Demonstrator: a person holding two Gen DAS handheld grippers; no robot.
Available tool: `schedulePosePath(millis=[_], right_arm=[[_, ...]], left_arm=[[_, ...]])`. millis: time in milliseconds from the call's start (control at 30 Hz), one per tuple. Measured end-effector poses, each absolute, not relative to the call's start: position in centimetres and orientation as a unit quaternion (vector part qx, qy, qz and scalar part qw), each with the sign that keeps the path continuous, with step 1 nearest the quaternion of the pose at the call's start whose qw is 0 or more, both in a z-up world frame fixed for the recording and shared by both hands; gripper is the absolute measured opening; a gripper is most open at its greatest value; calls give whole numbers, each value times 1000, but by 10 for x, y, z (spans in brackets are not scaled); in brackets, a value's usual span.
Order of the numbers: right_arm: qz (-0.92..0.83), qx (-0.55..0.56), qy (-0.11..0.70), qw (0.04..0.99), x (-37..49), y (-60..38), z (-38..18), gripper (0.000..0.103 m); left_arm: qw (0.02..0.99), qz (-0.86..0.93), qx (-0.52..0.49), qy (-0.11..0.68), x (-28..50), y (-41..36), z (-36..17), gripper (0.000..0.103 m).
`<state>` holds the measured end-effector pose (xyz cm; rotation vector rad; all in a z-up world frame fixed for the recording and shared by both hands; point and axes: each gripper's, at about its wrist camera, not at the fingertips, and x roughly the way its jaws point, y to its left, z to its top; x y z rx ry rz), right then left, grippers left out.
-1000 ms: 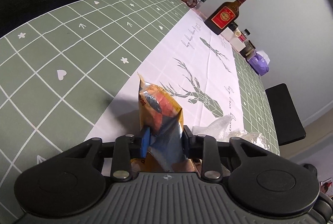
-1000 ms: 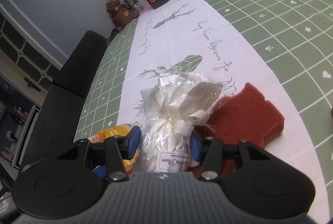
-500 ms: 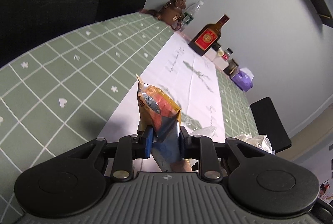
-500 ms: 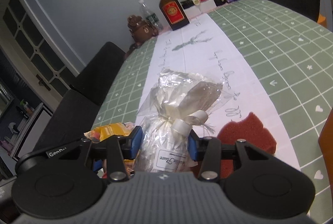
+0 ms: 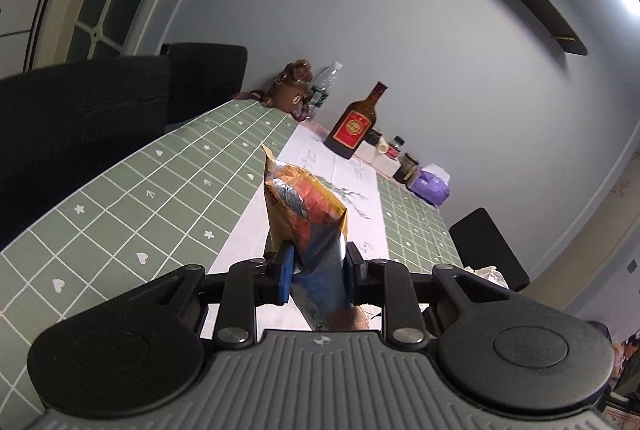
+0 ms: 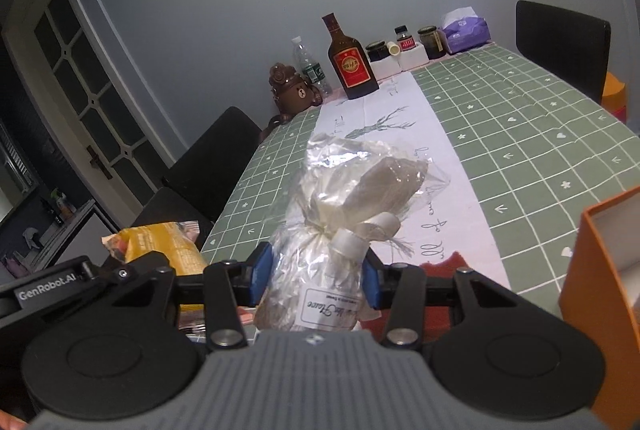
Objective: Organize soft objects
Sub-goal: 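Carry snack bag and foil bundle into the orange box with both grippers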
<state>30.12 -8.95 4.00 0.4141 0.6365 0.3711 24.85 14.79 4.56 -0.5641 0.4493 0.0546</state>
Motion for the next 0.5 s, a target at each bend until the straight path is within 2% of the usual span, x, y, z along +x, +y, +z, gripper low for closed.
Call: schedulePosePath(millis=[500], right_arm=[[212,83,295,928,211,-157,96,46]], left_arm=[[947,-108,-198,228,175,71,91,28]])
